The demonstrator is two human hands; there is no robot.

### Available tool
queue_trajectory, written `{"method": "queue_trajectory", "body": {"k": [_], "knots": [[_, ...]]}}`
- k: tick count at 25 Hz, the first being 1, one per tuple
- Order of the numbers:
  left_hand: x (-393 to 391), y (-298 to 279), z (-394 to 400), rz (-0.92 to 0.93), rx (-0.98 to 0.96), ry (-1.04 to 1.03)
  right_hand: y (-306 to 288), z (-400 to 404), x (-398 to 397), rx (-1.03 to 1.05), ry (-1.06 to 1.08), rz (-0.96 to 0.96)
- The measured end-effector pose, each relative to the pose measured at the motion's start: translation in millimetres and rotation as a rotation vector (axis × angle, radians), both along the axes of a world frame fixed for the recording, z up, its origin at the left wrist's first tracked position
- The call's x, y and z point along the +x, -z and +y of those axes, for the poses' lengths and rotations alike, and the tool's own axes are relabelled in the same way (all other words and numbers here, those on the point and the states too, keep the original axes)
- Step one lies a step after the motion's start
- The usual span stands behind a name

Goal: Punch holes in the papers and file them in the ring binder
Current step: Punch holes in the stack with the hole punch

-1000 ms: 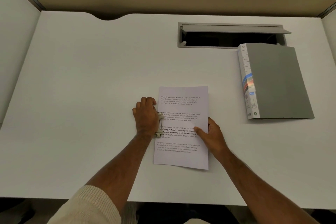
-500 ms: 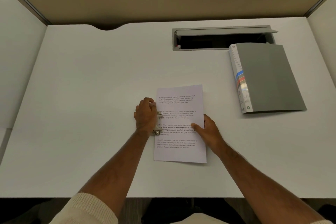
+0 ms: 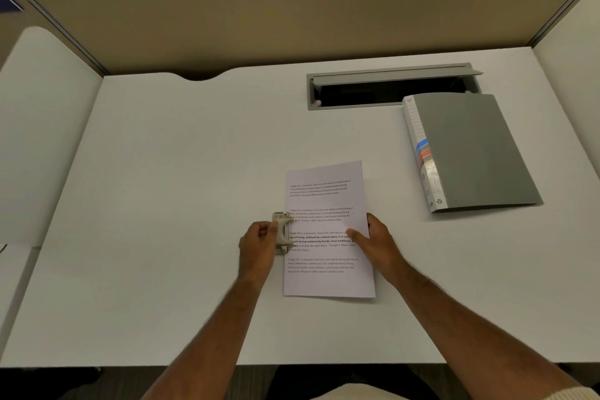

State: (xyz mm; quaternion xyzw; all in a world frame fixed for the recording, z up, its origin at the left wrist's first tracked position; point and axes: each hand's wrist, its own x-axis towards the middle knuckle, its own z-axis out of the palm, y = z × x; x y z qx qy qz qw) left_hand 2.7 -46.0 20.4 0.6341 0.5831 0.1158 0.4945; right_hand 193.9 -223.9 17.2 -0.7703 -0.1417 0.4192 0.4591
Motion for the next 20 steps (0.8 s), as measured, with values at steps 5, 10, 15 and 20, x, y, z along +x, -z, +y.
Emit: {"method": "queue_trajectory", "body": {"k": [5,10,15,20], "knots": [[-1,-3,0,-0.014,-0.052,-0.021,-3,-5,5,-0.006,0.002,-0.012],[4,-10,2,0.018,-0.038,-0.018,-5,-10,13,0.006,0.025,-0.008],[10,-14,15,0.018,-0.014,-0.037,-6,-11,24,0.007,0.035,-0.017],[34,-21,42,-0.004,0.008,-0.060,-5,-4,39,0.017,0.053,-0.022]]}}
